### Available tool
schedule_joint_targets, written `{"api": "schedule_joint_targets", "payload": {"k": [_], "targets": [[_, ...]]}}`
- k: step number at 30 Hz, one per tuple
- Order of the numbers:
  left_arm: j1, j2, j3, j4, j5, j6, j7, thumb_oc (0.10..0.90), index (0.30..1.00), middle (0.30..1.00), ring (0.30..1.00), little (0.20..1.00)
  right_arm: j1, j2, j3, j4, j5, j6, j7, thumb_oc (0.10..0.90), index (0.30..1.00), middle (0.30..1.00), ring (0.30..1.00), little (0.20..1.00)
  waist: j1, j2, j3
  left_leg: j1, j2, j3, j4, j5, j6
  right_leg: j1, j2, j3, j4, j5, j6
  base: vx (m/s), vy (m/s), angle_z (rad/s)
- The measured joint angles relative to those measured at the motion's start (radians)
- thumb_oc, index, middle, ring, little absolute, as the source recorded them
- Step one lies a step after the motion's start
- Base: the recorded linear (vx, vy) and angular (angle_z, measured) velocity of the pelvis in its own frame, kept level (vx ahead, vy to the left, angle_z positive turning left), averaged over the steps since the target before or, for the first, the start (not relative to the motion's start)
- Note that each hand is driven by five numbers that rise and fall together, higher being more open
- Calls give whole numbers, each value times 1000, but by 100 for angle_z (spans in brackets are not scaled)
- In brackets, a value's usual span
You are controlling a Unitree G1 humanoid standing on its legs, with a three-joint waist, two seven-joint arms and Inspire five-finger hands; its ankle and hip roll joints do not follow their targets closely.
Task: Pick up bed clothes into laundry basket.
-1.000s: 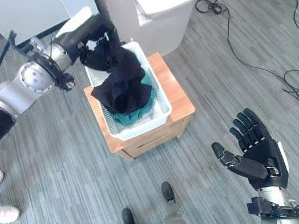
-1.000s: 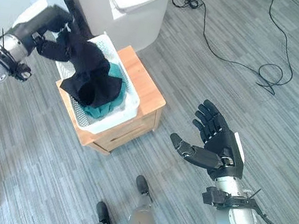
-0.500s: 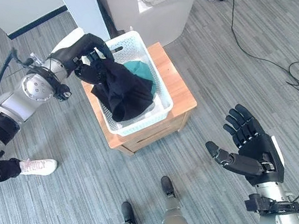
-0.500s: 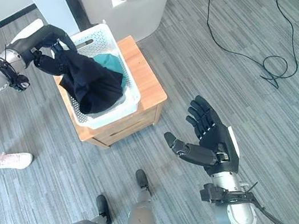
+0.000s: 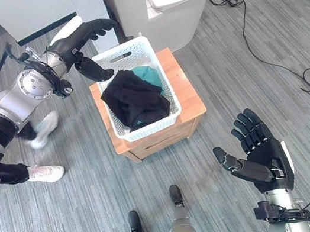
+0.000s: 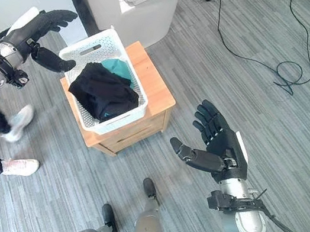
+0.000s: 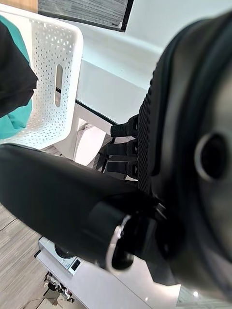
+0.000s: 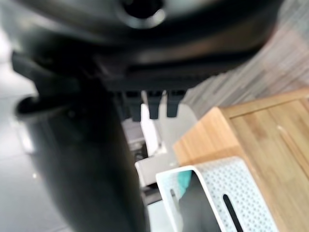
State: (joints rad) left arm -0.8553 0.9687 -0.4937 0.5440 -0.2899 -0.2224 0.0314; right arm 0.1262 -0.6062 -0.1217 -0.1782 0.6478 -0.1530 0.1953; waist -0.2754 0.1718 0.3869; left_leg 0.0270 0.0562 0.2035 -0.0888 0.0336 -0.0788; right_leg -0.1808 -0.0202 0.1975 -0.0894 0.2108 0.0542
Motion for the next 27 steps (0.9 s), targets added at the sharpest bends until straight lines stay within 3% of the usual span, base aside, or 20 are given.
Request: {"api": "schedule_joint_targets", "payload": {"k": [2, 3, 4, 9, 10, 12, 15, 19, 22, 23, 27], "targets": [[64, -9, 87, -77, -59, 0, 1, 800, 900, 900, 900, 900, -4, 0, -3, 4, -1, 1, -1, 800, 900, 900, 900, 900, 7, 0, 0, 4, 2, -3, 0, 1, -1, 5, 2, -1, 0, 1, -1, 0, 0, 0], [224, -89, 277, -211, -120, -14, 7, 800, 900, 900, 900, 900, -5, 0, -3, 8, -3, 5, -2, 800, 900, 900, 900, 900, 14, 1, -1, 18, 6, -4, -1, 0, -1, 17, 5, -1, 0, 1, -2, 0, 0, 0], [348, -157, 392, -318, -156, -46, 17, 800, 900, 900, 900, 900, 0, 0, -2, 8, -5, 8, -1, 800, 900, 900, 900, 900, 17, 0, -1, 31, 10, -6, -1, 0, -2, 32, 9, -2, 0, -1, -4, 0, 0, 0], [738, -381, 543, -523, -297, -55, -8, 800, 900, 900, 900, 900, 37, 24, -8, 15, -39, 26, 2, 800, 900, 900, 900, 900, 62, -3, -32, 61, 25, -30, -2, -11, -6, 67, 21, -22, 2, -24, -4, 35, 6, 8], [846, -533, 599, -528, -348, -56, -22, 800, 900, 900, 900, 900, 46, 78, -31, 18, -48, 31, 0, 800, 900, 900, 900, 900, 77, -7, -52, 67, 25, -30, 0, -12, -6, 73, 21, -22, 3, -26, -5, 32, 11, 6], [963, -699, 647, -519, -415, -53, -20, 800, 900, 900, 900, 900, 55, 149, -43, 42, -48, 31, -2, 800, 900, 900, 900, 900, 96, -30, -79, 78, 25, -34, -1, -13, -4, 85, 20, -26, 2, -30, -7, 17, 9, 8], [1086, -793, 651, -450, -506, -30, -27, 800, 900, 900, 900, 900, 78, 214, -18, 122, -26, 35, -2, 800, 900, 900, 900, 900, 133, -93, -126, 76, 23, -48, 0, -21, 9, 82, 16, -38, 18, -42, -7, 4, -1, 14], [1137, -846, 651, -276, -604, 2, -63, 800, 900, 900, 900, 900, 135, 305, 49, 202, 100, 47, 29, 800, 900, 900, 900, 900, 156, -135, -180, 75, 14, -50, -2, -21, 20, 87, -3, -43, 17, -45, 0, -8, -7, 6], [1155, -928, 627, -279, -716, 0, -65, 800, 900, 900, 900, 900, 160, 342, 96, 250, 176, 57, 31, 800, 900, 900, 900, 900, 155, -136, -196, 81, 3, -55, 0, -16, 22, 100, -16, -53, 11, -46, 7, -14, -5, 10], [1163, -937, 550, -280, -732, 0, -66, 800, 900, 900, 900, 900, 174, 351, 140, 277, 223, 63, 36, 800, 900, 900, 900, 900, 159, -129, -209, 82, -2, -62, 0, -15, 25, 103, -22, -55, 10, -45, 13, -13, -7, 8], [1154, -943, 412, -283, -782, 12, -74, 800, 900, 900, 900, 900, 178, 381, 219, 304, 321, 76, 25, 800, 900, 900, 900, 900, 155, -114, -221, 98, -3, -65, 0, -17, 28, 125, -23, -57, 0, -44, 16, -4, -1, 1]]}}
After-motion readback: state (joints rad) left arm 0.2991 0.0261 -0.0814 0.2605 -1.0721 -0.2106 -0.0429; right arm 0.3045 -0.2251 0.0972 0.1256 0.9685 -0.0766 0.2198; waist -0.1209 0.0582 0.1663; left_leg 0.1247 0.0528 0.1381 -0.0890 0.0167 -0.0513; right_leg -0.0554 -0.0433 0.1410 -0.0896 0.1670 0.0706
